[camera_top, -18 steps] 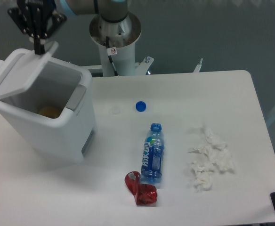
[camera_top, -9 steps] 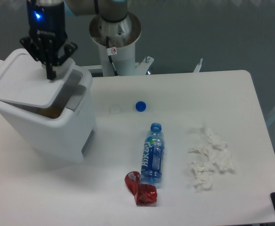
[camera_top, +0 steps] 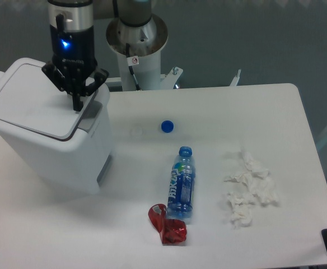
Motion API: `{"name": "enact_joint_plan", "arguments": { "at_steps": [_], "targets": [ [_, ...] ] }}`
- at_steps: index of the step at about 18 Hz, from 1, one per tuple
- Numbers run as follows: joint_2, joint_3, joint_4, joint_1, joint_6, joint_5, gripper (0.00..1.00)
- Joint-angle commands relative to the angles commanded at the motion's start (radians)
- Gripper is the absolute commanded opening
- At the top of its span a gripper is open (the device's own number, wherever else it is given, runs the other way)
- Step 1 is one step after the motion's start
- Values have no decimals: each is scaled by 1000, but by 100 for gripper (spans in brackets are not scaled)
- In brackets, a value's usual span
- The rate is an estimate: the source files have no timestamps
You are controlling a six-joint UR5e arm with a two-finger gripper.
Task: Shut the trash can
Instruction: 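Press the gripper down on the lid to seat it shut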
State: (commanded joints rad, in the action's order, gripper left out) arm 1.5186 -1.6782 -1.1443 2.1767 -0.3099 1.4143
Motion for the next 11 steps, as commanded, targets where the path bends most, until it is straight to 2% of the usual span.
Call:
{"name": "enact_joint_plan", "arguments": {
  "at_steps": [11],
  "targets": [
    [6,-6,0,-2,0,0,8]
  ]
}}
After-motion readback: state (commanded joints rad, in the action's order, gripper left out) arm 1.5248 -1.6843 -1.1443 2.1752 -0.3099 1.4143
